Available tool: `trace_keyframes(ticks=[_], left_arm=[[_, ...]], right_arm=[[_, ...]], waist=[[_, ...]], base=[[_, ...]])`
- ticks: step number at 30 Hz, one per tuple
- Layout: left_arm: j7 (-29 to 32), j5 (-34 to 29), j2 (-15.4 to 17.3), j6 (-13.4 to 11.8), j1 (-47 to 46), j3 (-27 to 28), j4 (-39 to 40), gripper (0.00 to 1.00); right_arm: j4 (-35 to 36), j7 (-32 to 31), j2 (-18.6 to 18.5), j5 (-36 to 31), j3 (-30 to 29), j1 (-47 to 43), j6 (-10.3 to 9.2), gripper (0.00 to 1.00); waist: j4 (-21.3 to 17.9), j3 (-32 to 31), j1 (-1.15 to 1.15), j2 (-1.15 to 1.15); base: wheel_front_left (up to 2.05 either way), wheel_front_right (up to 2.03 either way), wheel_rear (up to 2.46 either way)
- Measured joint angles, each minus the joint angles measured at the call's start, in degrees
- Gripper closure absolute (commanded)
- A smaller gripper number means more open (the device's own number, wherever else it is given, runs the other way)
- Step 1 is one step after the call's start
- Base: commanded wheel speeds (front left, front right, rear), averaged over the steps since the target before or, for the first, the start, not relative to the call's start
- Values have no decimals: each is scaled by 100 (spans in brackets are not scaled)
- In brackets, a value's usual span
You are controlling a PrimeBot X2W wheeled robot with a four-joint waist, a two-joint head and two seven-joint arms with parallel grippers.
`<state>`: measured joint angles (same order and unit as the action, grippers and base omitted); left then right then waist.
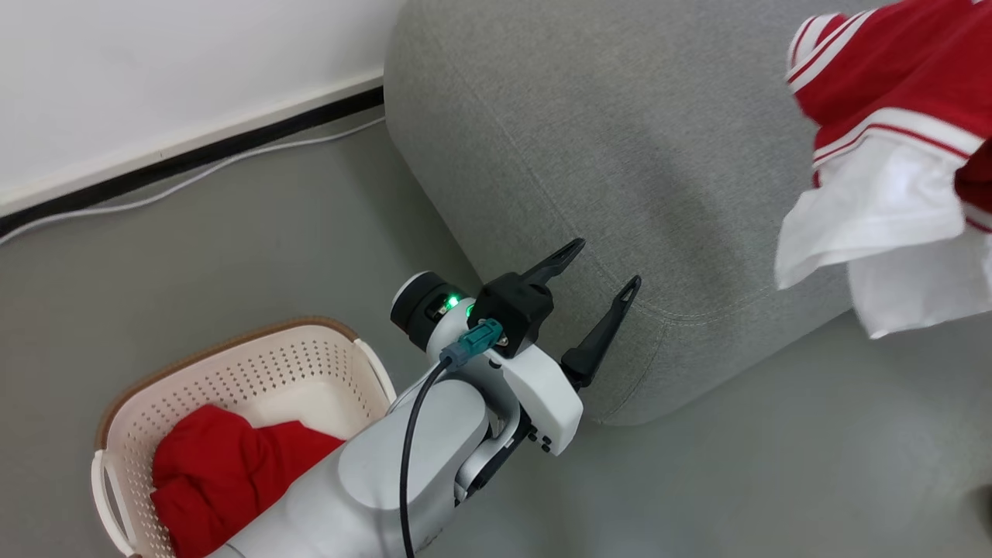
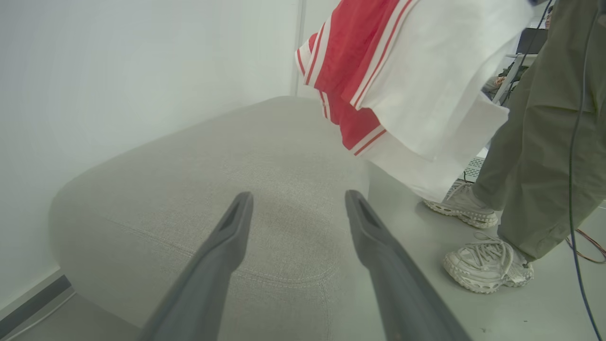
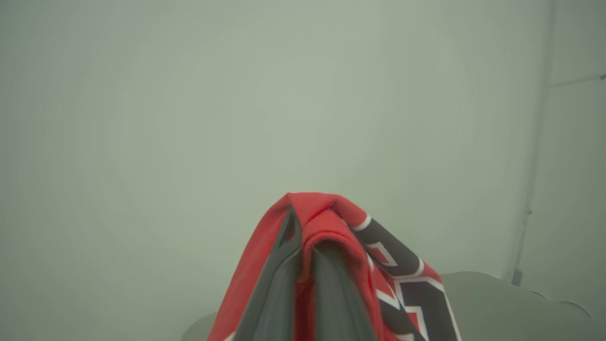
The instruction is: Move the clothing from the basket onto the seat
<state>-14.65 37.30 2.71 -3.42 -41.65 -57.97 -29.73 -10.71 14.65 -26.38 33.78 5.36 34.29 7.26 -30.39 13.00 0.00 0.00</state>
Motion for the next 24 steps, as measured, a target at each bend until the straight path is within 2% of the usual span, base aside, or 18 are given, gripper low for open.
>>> trace_keyframes(ticks=[14, 24], left_arm=[[-1, 129, 47, -658, -1384, -1036, 287, 0], [-1, 218, 68, -960, -1643, -1377, 534, 0]], right_arm=[[-536, 1, -883, 265, -1172, 1257, 0, 100], [-1467, 1, -1410, 246, -1484, 2101, 2, 100]], waist=[[626, 1575, 0, 0], [1184, 2377, 0, 0]], base=[[0, 0, 0], [0, 0, 0]])
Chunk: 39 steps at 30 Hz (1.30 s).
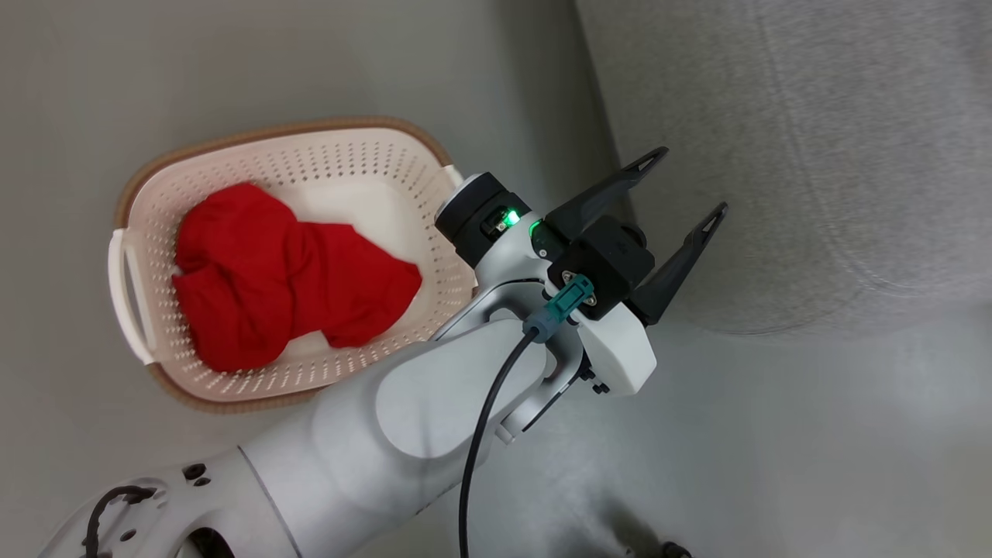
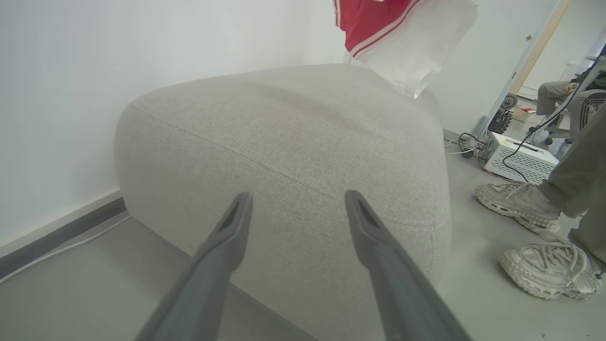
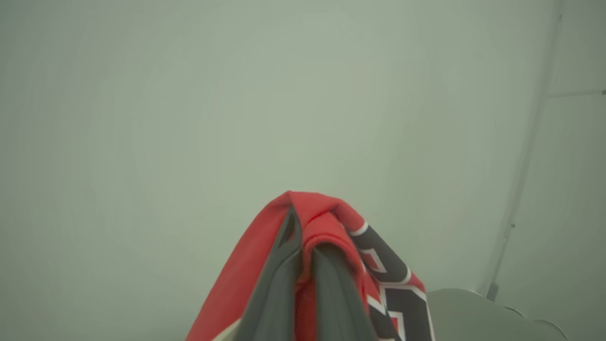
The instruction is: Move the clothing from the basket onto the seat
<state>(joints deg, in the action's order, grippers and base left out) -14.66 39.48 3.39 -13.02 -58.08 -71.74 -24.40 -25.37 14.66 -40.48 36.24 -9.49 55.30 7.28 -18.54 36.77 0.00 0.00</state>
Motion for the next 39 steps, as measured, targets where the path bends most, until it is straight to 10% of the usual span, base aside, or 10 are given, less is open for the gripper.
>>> trace_keyframes(ticks=[14, 37, 39], left_arm=[[-1, -13, 1, -231, 14, -153, 347, 0], [-1, -3, -8, -312, 314, -55, 452, 0], [-1, -4, -11, -311, 382, 29, 521, 0]], right_arm=[[-1622, 1, -689, 113, -243, 810, 4, 100], [-1748, -1, -544, 3053, 3004, -208, 4, 100], [-1636, -1, -595, 3054, 2871, -261, 4, 17]], waist=[[830, 530, 0, 0], [1115, 304, 0, 0], [1144, 234, 0, 0]], base=[[0, 0, 0], [0, 0, 0], [0, 0, 0]])
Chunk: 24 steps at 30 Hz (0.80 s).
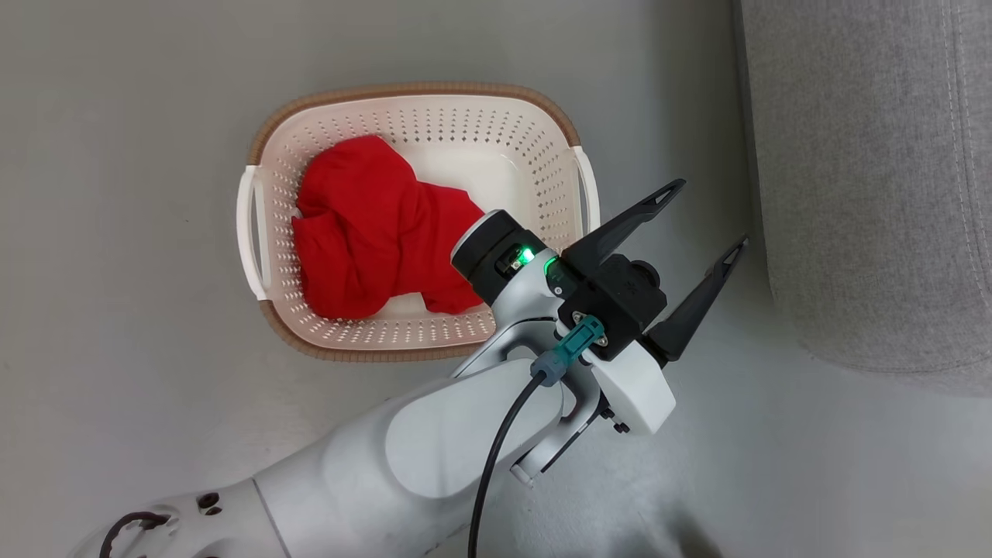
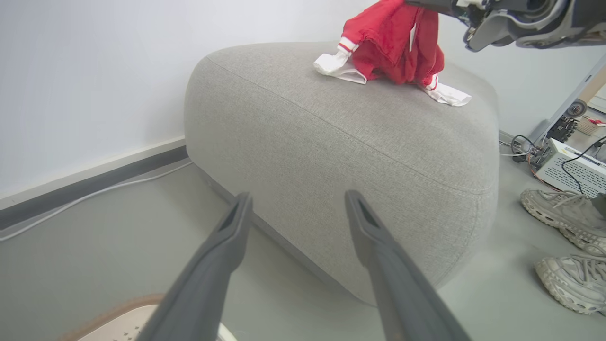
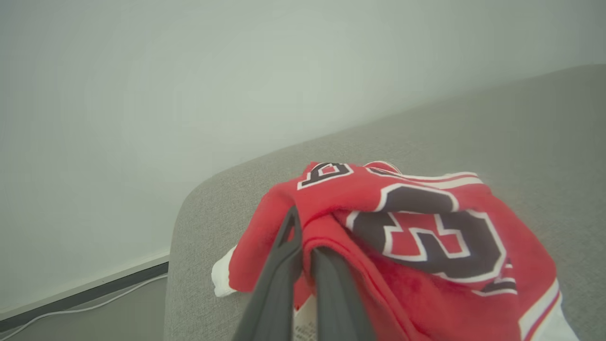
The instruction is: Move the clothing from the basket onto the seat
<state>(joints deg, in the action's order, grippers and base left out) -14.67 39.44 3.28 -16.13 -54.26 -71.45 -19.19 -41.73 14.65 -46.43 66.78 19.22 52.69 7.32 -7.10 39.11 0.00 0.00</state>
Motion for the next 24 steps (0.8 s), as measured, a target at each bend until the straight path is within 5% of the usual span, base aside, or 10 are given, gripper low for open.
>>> trace_keyframes(ticks=[1, 24], left_arm=[[0, 0, -4, 3, 19, 20, 10, 0], [0, -176, -30, 205, 1386, 980, 137, 0]], right_arm=[[57, 0, -29, -23, -40, -52, 0, 0], [996, 0, 619, -1786, -695, -1752, 0, 0]], waist=[[18, -36, 0, 0], [414, -1405, 0, 0]], base=[[0, 0, 0], [0, 0, 0]])
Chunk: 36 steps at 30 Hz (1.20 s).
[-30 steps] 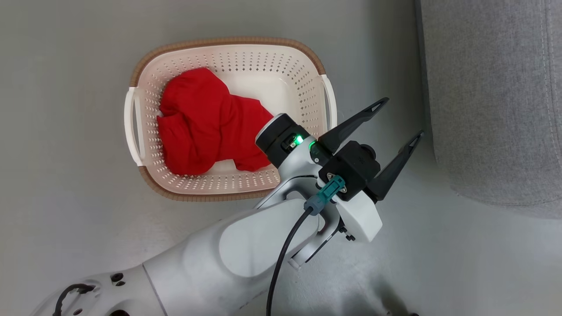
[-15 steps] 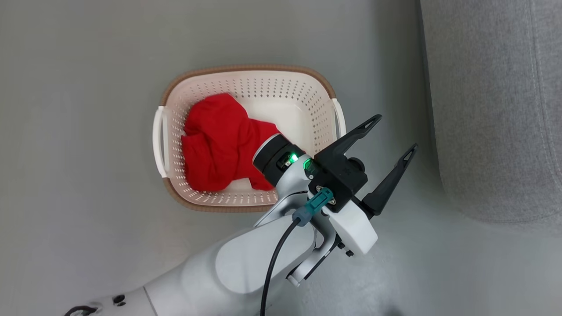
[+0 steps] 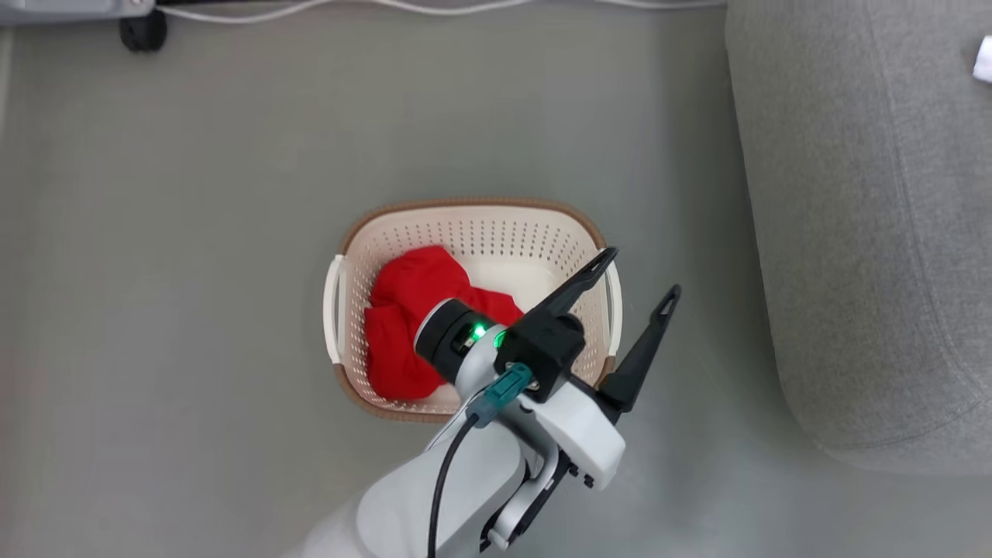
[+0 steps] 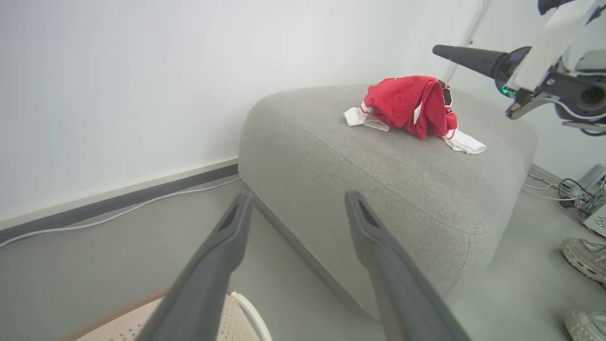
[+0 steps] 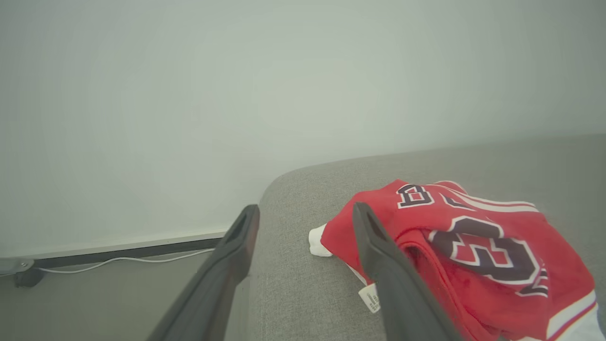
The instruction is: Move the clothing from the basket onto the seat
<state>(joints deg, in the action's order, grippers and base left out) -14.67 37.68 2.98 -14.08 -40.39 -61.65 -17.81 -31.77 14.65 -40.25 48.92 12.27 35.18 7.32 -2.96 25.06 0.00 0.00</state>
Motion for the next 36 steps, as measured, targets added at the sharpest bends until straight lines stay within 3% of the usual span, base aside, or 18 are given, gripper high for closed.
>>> trace_keyframes(ticks=[12, 26, 29, 36], left_arm=[[1, -639, -19, 134, 1285, 1406, -134, 0], [2, -1679, -31, 209, 2736, 3471, -138, 0], [2, -1941, -3, 382, 3121, 3940, -154, 0], [2, -2369, 83, 461, 3609, 4629, -91, 0]], right_arm=[[687, 0, 711, -678, 31, -932, 0, 0], [1292, 0, 1445, -1425, 46, -2068, 0, 0], [1462, 0, 1674, -1590, -74, -2389, 0, 0], [1755, 0, 1972, -1771, -197, -2790, 0, 0]], waist=[[243, -1048, 0, 0], [506, -2072, 0, 0], [547, -2326, 0, 0], [532, -2539, 0, 0]], base=[[0, 0, 0], [0, 0, 0], [0, 0, 0], [0, 0, 0]])
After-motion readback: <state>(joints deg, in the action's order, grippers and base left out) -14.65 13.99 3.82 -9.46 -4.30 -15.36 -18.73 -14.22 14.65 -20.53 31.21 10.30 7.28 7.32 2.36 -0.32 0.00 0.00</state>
